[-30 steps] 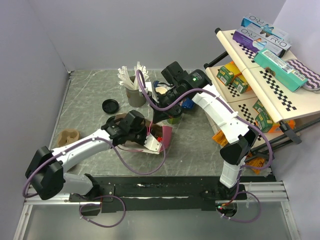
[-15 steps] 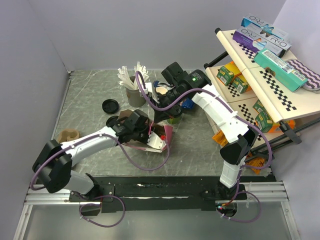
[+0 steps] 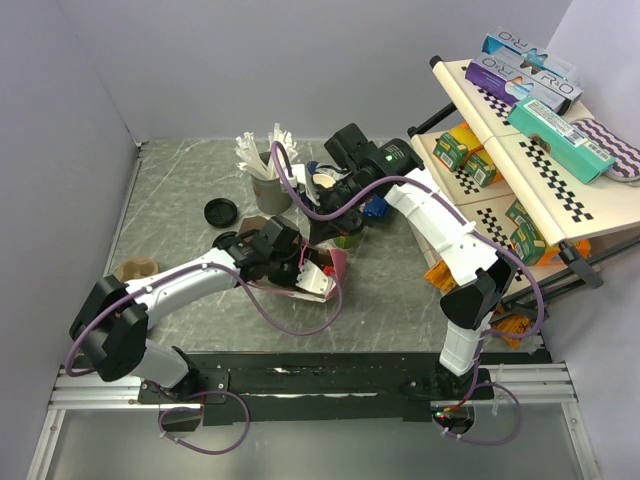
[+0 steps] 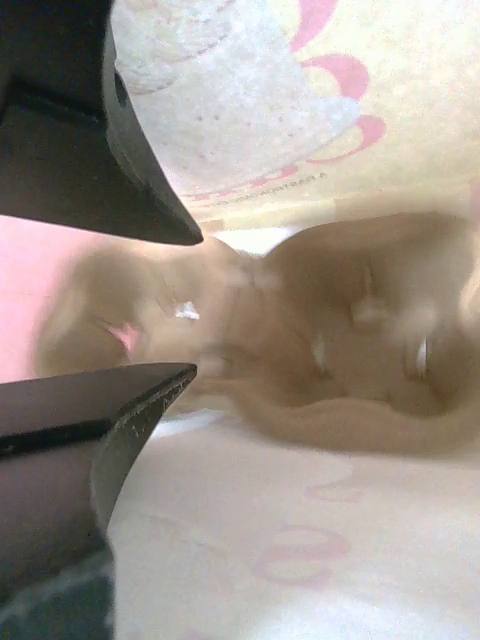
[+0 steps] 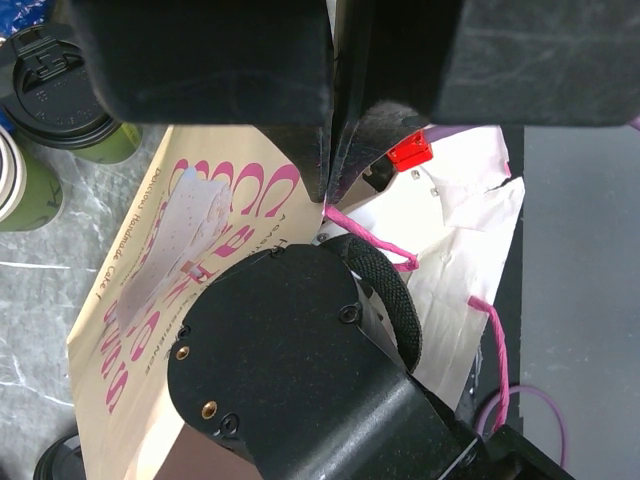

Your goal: Pack the takeout coffee

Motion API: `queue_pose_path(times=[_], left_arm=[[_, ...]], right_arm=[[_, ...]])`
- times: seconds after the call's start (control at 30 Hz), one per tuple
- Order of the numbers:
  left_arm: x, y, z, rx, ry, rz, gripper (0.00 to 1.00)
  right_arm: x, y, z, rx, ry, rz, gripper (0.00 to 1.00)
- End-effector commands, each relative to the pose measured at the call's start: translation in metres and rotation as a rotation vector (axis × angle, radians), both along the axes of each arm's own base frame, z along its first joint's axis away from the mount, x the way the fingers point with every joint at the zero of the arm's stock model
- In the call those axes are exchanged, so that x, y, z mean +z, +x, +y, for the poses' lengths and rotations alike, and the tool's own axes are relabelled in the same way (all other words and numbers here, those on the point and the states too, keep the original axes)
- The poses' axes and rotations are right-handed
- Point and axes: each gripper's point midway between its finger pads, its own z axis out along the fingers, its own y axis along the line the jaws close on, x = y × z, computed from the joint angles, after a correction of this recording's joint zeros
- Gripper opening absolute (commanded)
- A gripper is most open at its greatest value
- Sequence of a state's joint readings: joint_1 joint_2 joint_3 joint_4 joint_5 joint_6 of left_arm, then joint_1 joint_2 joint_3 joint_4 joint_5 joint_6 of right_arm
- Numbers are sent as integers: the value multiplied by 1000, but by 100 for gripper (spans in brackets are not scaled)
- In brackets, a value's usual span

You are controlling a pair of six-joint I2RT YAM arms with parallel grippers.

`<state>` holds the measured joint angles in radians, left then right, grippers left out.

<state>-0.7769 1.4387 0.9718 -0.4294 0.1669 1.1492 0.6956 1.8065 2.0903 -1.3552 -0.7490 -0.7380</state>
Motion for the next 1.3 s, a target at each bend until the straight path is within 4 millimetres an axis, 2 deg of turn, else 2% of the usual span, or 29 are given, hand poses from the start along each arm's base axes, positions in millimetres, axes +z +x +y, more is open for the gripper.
queue_pose_path(times=[0.0,0.1,0.27,0.4,0.47,0.53,0.6,0.77,0.83,1.03,1.2,1.27], left_arm=[[18,-1,1,43,-29,10,59],[24,0,0,59,-49,-2,64],[29,-1,2,73,-57,6,67],[41,-3,1,83,-78,15,69],[49,-4,-1,78,-107,26,73],[56,-9,-3,69,-141,45,74],[59,-14,-4,54,-164,60,79],[71,-24,-3,18,-223,85,80],[79,-34,-6,-26,-261,109,80],[103,-45,-7,-49,-384,170,81],[92,-58,-5,-26,-385,285,79],[93,-65,-5,-41,-401,312,78]], right_arm=[[18,-28,-5,47,41,57,0],[18,-28,-5,40,42,59,0],[15,-25,-6,34,33,59,0],[14,-20,-7,9,34,71,0],[12,-18,-7,-3,29,78,0],[9,-15,-8,-14,20,76,0],[8,-13,-8,-22,16,77,0],[4,-10,-7,-43,6,80,0],[0,-5,-7,-70,-8,84,0],[-8,8,-7,-134,-39,72,0],[-8,14,-4,-173,-41,73,0],[-8,16,-3,-181,-42,67,0]])
